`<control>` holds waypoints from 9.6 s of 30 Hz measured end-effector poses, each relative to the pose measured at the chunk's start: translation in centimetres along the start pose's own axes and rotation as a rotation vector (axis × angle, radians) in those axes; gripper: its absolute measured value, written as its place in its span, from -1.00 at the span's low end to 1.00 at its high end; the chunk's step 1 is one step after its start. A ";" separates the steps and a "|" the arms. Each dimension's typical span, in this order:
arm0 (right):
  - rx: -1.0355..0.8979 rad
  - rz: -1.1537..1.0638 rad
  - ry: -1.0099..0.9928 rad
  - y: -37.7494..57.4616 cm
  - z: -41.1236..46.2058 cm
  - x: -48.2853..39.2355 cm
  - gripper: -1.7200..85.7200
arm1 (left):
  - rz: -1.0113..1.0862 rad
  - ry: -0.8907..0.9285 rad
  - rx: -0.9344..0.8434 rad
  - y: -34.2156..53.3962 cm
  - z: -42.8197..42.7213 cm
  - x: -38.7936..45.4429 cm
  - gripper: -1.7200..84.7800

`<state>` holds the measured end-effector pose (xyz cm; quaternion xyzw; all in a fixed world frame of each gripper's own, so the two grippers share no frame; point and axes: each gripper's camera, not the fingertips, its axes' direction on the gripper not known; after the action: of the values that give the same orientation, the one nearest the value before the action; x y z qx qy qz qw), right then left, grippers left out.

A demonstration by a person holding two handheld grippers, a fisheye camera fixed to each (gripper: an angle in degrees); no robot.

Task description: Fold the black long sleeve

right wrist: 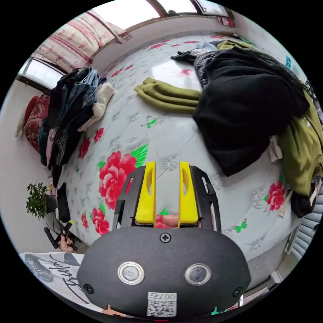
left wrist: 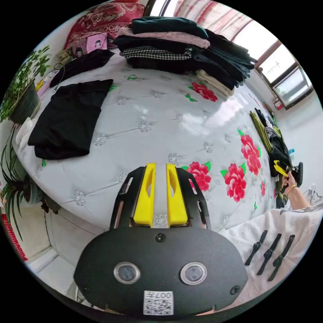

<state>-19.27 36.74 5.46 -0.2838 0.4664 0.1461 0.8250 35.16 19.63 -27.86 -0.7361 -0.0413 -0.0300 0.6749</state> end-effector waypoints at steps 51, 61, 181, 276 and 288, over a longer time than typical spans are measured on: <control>0.038 -1.128 -0.643 20.0 -39.8 -36.9 -0.96 | 0.477 0.219 0.082 0.4 2.5 26.3 -0.78; 0.289 -1.022 -0.589 23.0 -49.3 -33.2 -0.96 | 0.971 0.544 0.001 6.5 -3.1 44.3 -0.96; -0.236 -0.704 0.334 14.0 5.9 -6.6 -0.94 | 0.536 0.124 -0.196 -6.1 13.7 20.8 -0.98; -0.222 -0.568 0.145 30.0 -16.0 -3.2 -0.94 | -0.057 0.052 -0.089 10.9 -3.0 -7.7 -0.89; -0.115 -0.576 -0.027 25.3 -14.0 -15.8 -0.95 | 0.212 -0.106 0.044 -10.5 -2.3 -7.5 -0.71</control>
<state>-49.93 48.81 4.84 -0.4489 0.3465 -0.0643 0.8212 26.67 18.11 -18.02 -0.7220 0.0007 0.0815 0.6870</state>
